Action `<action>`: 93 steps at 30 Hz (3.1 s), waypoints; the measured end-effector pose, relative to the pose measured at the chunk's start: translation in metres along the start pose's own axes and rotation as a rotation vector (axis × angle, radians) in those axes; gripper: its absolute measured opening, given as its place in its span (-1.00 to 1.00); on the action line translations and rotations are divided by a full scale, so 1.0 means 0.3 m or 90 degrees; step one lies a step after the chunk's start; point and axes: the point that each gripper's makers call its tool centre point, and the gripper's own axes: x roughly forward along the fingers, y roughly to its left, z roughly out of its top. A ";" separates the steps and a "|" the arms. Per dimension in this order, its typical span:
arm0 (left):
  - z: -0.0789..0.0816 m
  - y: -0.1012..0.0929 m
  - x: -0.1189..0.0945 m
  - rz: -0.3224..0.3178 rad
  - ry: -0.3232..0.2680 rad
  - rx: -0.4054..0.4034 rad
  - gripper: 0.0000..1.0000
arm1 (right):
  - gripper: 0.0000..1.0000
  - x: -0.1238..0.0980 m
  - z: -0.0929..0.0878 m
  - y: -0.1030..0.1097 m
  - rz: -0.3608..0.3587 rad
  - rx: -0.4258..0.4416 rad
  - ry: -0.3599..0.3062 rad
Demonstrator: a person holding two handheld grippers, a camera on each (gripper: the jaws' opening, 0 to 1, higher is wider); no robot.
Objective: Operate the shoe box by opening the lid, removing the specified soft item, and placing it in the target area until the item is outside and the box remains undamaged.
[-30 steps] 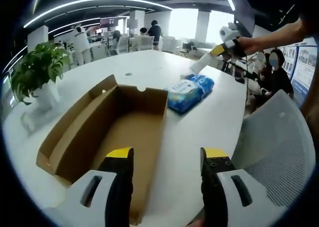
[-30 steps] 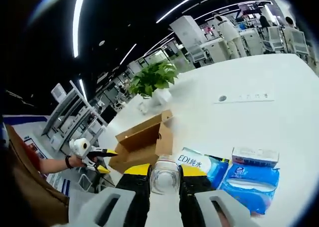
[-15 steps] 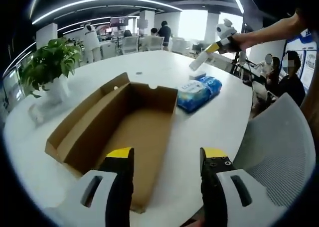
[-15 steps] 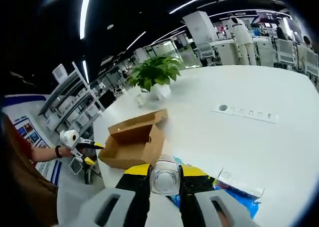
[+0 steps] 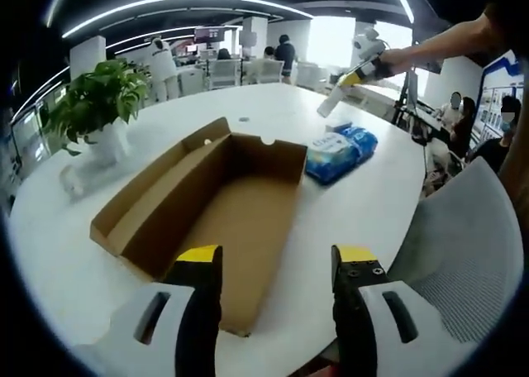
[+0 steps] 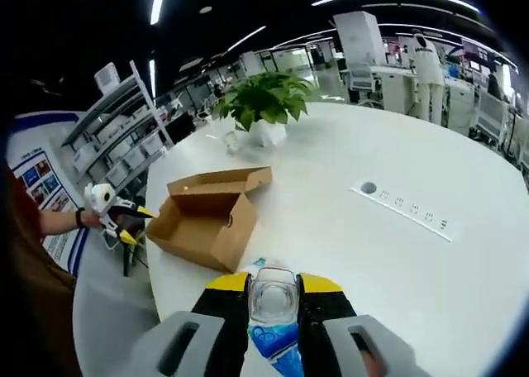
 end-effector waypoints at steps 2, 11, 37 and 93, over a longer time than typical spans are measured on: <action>-0.002 0.000 -0.004 0.004 0.000 -0.002 0.07 | -0.66 0.007 -0.004 -0.014 -0.006 -0.024 0.017; -0.007 0.000 -0.020 0.015 0.005 -0.001 0.06 | -0.66 0.040 -0.012 -0.040 -0.004 -0.071 0.061; -0.013 -0.004 -0.047 0.041 0.016 0.000 0.06 | -0.66 0.141 -0.079 -0.124 0.013 -0.232 0.200; -0.006 0.004 -0.023 0.051 0.026 -0.010 0.05 | -0.65 0.245 -0.178 -0.176 0.054 -0.430 0.348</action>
